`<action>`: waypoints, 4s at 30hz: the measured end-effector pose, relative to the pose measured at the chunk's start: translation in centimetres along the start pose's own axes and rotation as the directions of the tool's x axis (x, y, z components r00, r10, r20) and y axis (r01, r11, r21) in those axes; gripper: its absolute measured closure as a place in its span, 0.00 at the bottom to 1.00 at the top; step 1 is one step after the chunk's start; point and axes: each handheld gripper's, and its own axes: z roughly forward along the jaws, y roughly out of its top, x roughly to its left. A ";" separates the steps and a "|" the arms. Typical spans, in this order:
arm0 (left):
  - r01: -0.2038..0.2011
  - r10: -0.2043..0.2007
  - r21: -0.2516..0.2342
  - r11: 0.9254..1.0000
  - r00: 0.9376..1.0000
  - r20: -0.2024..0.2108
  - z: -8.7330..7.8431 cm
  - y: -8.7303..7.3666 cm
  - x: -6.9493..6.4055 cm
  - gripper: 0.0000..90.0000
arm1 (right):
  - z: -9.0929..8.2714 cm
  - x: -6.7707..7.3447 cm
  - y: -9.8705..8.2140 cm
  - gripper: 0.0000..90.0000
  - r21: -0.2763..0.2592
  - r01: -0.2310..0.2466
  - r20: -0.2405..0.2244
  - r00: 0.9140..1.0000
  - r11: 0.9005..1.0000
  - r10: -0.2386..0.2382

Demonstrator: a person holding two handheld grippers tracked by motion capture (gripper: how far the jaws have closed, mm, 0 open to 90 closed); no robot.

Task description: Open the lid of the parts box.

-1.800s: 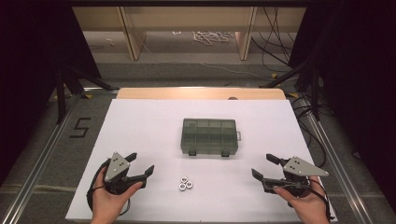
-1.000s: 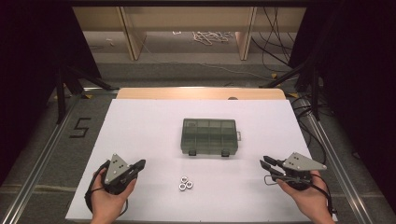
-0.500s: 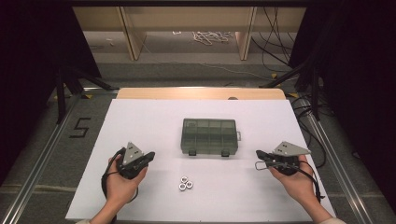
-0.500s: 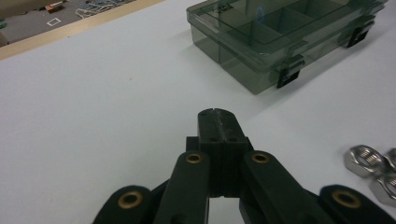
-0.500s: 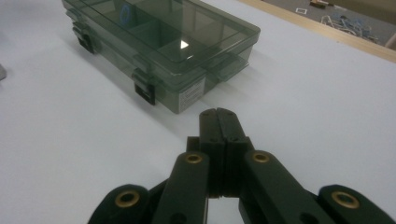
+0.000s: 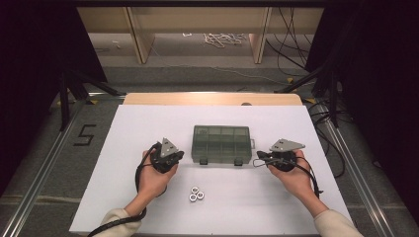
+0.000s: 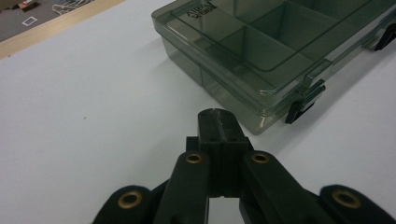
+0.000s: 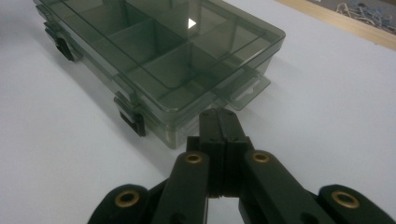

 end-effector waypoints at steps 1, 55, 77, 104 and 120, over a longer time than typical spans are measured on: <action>0.001 -0.001 0.002 1.000 1.000 -0.002 0.2 0.0 -0.1 1.00 | 0.1 0.1 0.0 1.00 0.008 -0.010 -0.002 1.000 1.000 0.010; -0.063 0.061 -0.073 0.995 0.998 -0.035 0.9 2.3 -1.6 1.00 | 0.6 0.6 0.8 0.77 -0.025 0.027 0.035 0.999 0.999 -0.026; -0.049 0.022 -0.165 0.985 0.986 -0.163 0.9 4.5 -1.8 0.82 | 0.8 1.7 3.1 0.73 -0.134 0.113 0.166 0.982 0.985 -0.090; -0.042 -0.014 -0.267 0.963 0.979 -0.204 1.2 8.2 -0.2 0.88 | 1.6 0.8 6.8 0.84 -0.214 0.096 0.280 0.959 0.972 -0.034; -0.011 -0.046 -0.265 0.964 0.977 -0.208 1.7 9.2 0.8 0.93 | 2.1 0.3 7.7 0.86 -0.223 0.073 0.299 0.954 0.972 -0.003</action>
